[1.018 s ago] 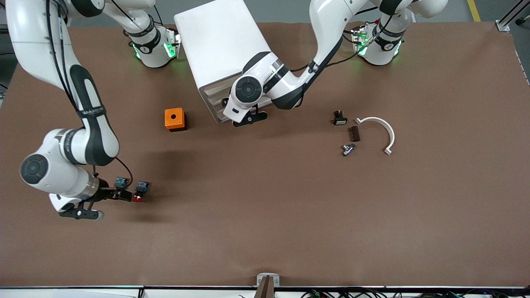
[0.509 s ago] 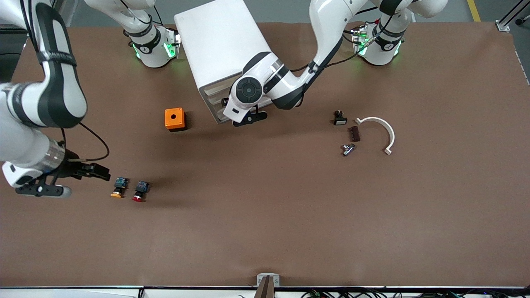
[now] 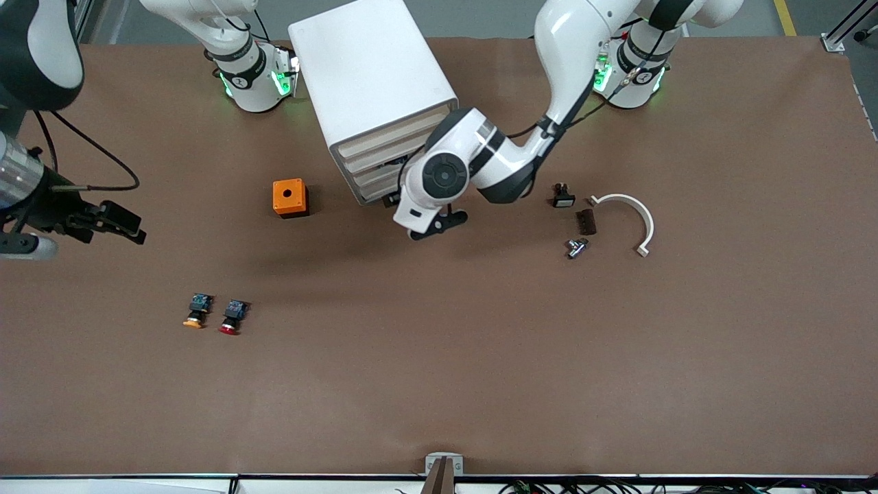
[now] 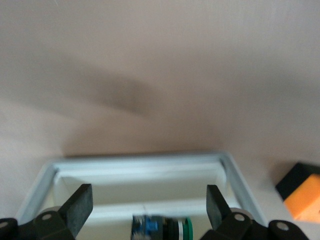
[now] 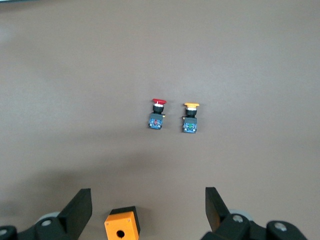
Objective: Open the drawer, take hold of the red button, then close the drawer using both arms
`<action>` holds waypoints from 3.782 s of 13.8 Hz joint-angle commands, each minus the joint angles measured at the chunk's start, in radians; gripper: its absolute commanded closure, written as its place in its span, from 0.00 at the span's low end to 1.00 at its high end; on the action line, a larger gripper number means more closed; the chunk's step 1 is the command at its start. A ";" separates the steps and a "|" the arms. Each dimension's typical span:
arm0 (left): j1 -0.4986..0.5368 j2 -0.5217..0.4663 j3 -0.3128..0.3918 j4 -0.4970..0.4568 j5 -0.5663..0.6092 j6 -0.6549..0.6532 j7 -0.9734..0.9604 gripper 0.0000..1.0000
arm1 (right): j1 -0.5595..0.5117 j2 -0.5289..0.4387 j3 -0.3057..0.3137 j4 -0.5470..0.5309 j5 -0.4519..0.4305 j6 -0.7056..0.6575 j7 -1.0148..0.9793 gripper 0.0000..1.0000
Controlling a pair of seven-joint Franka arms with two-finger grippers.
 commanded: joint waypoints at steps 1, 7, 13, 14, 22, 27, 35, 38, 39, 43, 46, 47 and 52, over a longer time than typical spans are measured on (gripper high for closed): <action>0.068 -0.036 -0.006 -0.014 0.064 0.001 -0.008 0.00 | -0.005 -0.090 0.015 -0.024 -0.034 -0.050 0.043 0.00; 0.182 -0.059 -0.006 -0.012 0.123 0.001 -0.017 0.00 | -0.005 -0.123 0.014 -0.007 -0.060 -0.100 0.031 0.00; 0.270 -0.135 -0.003 -0.014 0.198 -0.065 0.105 0.01 | -0.008 -0.123 0.011 0.016 -0.086 -0.110 -0.039 0.00; 0.303 -0.158 -0.005 -0.014 0.224 -0.107 0.163 0.01 | -0.010 -0.121 0.009 0.016 -0.086 -0.111 -0.078 0.00; 0.556 -0.375 -0.005 -0.026 0.322 -0.361 0.666 0.01 | -0.013 -0.115 0.007 0.027 -0.083 -0.130 -0.110 0.00; 0.663 -0.546 -0.008 -0.188 0.359 -0.350 0.786 0.01 | -0.014 -0.113 0.007 0.031 -0.077 -0.127 -0.113 0.00; 0.729 -0.709 0.032 -0.317 0.356 -0.344 0.903 0.01 | -0.014 -0.113 0.006 0.035 -0.075 -0.128 -0.112 0.00; 0.719 -0.795 0.063 -0.420 0.356 -0.318 0.924 0.01 | -0.014 -0.113 0.006 0.035 -0.075 -0.128 -0.109 0.00; 0.720 -0.833 0.066 -0.470 0.356 -0.288 0.931 0.01 | -0.014 -0.113 0.006 0.035 -0.075 -0.128 -0.109 0.00; 0.734 -0.907 0.094 -0.555 0.356 -0.232 0.937 0.01 | -0.014 -0.113 0.006 0.035 -0.075 -0.128 -0.107 0.00; 0.765 -0.893 0.094 -0.494 0.351 -0.228 0.937 0.01 | -0.014 -0.113 0.006 0.035 -0.075 -0.128 -0.107 0.00; 0.771 -0.887 0.094 -0.473 0.351 -0.229 0.937 0.01 | -0.014 -0.113 0.006 0.035 -0.075 -0.128 -0.107 0.00; 0.771 -0.821 0.092 -0.342 0.348 -0.261 0.924 0.01 | -0.014 -0.113 0.006 0.036 -0.075 -0.128 -0.107 0.00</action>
